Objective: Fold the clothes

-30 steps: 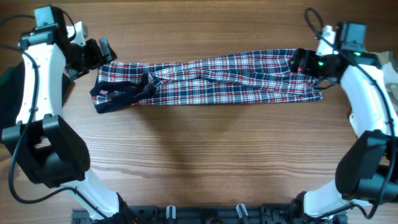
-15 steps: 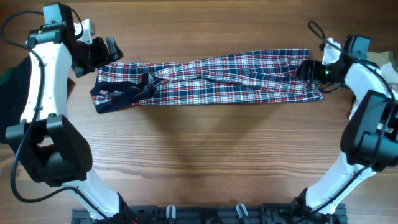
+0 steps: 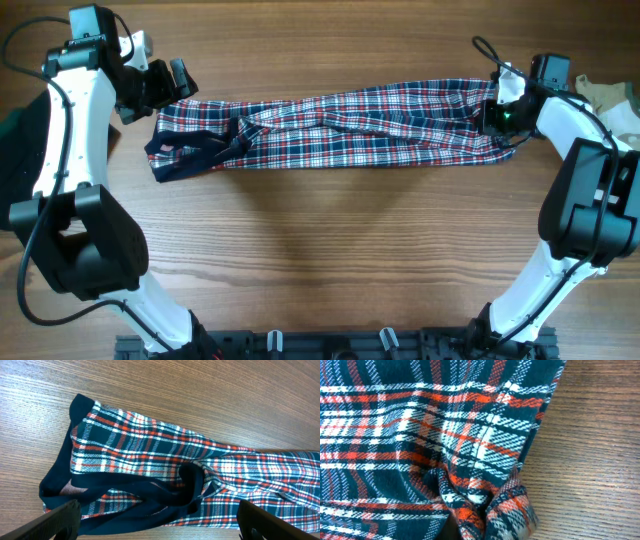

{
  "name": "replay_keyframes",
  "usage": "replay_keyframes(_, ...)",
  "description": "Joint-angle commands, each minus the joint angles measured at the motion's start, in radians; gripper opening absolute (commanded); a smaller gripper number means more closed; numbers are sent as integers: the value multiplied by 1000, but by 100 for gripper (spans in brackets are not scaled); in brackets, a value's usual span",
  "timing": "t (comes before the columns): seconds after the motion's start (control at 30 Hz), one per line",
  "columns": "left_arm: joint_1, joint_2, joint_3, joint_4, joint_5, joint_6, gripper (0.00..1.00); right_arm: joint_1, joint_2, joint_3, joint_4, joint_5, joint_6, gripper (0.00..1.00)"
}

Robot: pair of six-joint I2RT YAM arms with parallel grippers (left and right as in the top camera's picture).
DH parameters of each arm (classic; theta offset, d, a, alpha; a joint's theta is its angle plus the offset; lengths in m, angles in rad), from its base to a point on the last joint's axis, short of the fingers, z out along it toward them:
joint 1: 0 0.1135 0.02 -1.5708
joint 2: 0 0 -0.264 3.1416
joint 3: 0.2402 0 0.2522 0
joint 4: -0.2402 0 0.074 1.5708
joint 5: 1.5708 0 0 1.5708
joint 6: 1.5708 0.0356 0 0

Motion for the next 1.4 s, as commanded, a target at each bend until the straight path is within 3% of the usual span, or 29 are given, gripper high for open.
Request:
replay_keyframes(0.0,0,11,-7,0,16,12,100,-2,-3,45,-12,133,97,4)
replay_keyframes(0.3,0,11,-7,0,16,12,100,-180,-21,105,8,246,46,4)
replay_keyframes(0.47,0,11,-7,0,16,12,100,-206,-25,306,-172,246,-36,4)
replay_keyframes(0.63,0,11,-7,1,16,12,100,-70,-34,487,-349,246,-79,4)
replay_keyframes(0.87,0,11,-7,0,16,12,100,269,-83,488,-473,246,-63,4)
replay_keyframes(1.07,0,11,-7,0,16,12,100,459,-76,485,-562,243,-15,4)
replay_keyframes(1.37,0,11,-7,0,16,12,100,537,-76,331,-445,97,1,4)
